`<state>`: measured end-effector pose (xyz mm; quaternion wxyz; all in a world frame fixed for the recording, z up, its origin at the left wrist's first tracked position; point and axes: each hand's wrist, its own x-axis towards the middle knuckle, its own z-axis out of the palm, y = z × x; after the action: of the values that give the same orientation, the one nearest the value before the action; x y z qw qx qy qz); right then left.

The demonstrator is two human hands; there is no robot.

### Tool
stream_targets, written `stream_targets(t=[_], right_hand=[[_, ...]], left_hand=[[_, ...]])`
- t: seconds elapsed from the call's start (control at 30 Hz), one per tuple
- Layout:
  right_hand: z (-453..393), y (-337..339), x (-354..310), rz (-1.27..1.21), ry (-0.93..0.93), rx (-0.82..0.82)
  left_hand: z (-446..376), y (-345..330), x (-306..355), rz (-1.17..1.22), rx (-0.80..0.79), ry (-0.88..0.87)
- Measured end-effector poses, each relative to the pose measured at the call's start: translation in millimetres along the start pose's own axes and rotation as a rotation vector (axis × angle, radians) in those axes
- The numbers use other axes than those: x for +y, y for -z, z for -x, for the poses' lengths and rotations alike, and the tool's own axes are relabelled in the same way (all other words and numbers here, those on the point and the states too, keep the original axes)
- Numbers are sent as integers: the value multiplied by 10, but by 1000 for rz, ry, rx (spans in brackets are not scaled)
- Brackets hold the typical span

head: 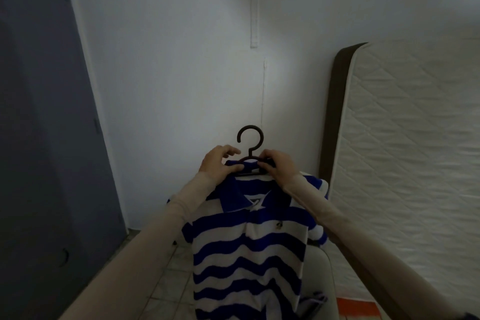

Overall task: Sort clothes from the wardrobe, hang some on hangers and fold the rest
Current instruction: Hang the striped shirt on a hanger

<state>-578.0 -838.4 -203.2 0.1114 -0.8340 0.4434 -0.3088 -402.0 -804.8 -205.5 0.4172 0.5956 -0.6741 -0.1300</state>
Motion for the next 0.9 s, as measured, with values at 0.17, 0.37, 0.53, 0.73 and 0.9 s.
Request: stream_targets(t=[0.17,0.37,0.53,0.73,0.9], right_hand=[[-23,21,34,44,-9,107],[-11,90,122,83,-35,178],[-10,157,247,86,-75,151],[-28,99,128,99,-3,183],[3,91,114,91,24,184]], left_hand=[[40,-4,-46,102,19,8],[-22,53,-8,172,162,9],[-79,158,57,119,227,-45],[-78,48,168,-115,133,-91],[-89,66,126,-248,132,25]])
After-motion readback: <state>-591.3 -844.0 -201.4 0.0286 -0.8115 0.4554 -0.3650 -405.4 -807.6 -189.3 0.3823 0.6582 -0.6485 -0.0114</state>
